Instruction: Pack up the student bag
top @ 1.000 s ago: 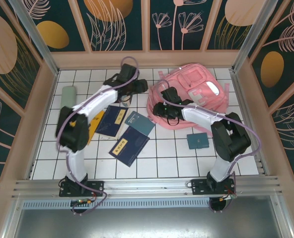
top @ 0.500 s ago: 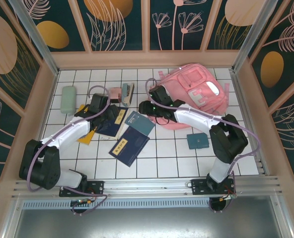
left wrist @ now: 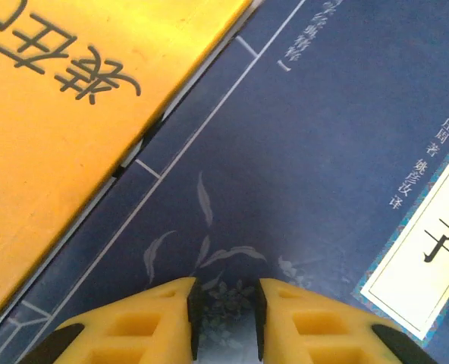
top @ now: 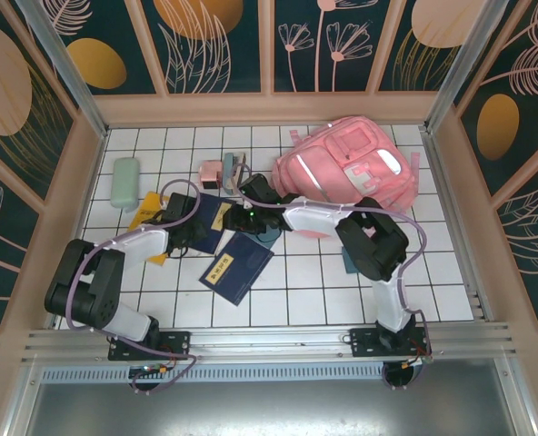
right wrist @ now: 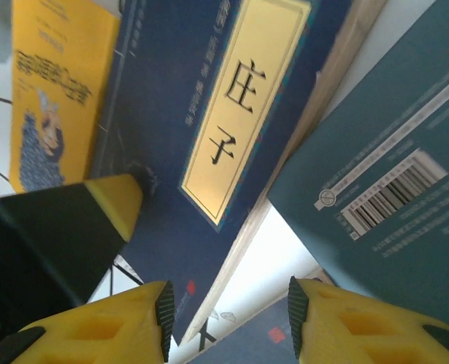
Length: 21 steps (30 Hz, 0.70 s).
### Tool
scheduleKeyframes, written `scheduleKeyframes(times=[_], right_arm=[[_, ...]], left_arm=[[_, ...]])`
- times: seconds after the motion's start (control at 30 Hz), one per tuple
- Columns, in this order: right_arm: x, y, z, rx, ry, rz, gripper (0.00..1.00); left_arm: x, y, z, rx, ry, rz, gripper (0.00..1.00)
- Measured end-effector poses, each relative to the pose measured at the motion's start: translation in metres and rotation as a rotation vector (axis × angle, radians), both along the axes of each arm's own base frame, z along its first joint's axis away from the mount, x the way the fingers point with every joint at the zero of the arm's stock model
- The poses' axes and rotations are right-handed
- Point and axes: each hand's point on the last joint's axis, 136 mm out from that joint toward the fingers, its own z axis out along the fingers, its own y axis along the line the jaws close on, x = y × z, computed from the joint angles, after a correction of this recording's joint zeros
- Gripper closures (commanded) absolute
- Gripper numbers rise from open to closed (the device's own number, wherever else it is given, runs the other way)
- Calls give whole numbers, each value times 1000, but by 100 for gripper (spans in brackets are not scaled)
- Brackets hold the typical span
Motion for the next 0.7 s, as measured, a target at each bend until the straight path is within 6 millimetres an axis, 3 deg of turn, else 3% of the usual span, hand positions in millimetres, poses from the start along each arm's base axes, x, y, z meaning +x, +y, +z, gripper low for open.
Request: scheduleKeyframes(times=[0.23,0.43,0.7], right_arm=[[3,4,-13,-17,25,0,56],[11,12,-14,-18,21,-2,57],[19,13,-23,-62,24,-19,58]], left_arm=[[4,-15,0,-166,-61,67,77],[-17,-19,3,-266,-55,139,75],[-34,-18,13,-293,-43,177,54]])
